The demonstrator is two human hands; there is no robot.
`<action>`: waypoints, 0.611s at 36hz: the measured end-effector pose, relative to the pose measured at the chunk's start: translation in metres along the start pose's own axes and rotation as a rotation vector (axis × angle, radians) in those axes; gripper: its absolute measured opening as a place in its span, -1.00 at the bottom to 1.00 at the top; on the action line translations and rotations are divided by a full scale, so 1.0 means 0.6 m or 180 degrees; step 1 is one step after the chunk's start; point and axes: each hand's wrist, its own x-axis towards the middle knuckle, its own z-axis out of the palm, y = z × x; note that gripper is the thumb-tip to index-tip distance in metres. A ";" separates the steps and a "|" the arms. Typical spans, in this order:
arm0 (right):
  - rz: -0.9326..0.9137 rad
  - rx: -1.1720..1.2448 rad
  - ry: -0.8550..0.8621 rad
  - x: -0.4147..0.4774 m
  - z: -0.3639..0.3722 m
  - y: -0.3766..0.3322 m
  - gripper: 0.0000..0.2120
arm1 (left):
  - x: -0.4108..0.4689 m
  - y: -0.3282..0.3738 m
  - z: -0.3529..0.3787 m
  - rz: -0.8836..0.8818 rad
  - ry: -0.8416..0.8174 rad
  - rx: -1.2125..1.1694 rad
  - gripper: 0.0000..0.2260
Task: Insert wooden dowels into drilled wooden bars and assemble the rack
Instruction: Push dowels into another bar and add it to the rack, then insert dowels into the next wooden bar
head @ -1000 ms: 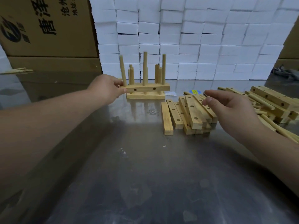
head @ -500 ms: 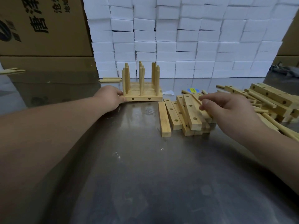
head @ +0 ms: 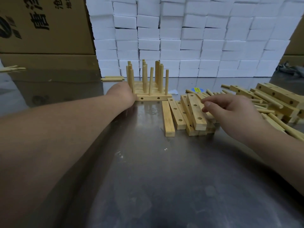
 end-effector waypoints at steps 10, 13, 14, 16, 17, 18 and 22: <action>0.0240 -0.0154 0.0241 0.014 -0.014 0.012 -0.84 | -0.079 0.057 -0.032 -0.0314 0.0850 -0.1041 -0.68; 0.0308 -0.0213 0.0252 0.015 -0.015 0.016 -0.81 | -0.077 0.047 -0.031 -0.0374 0.0617 -0.1055 -0.61; 0.0314 -0.0236 0.0238 0.015 -0.014 0.016 -0.80 | -0.076 0.041 -0.028 -0.0386 0.0495 -0.1060 -0.57; 0.0312 -0.0270 0.0208 0.014 -0.011 0.016 -0.80 | -0.073 0.031 -0.016 -0.0418 0.0228 -0.1047 -0.48; 0.0300 -0.0288 0.0197 0.013 -0.011 0.016 -0.80 | -0.072 0.026 -0.008 -0.0435 0.0097 -0.1002 -0.45; 0.0291 -0.0302 0.0184 0.013 -0.010 0.015 -0.80 | -0.071 0.022 0.000 -0.0432 -0.0027 -0.0905 -0.45; 0.0300 -0.0320 0.0161 0.013 -0.008 0.013 -0.80 | -0.062 0.005 0.023 -0.0222 -0.0134 -0.0295 -0.68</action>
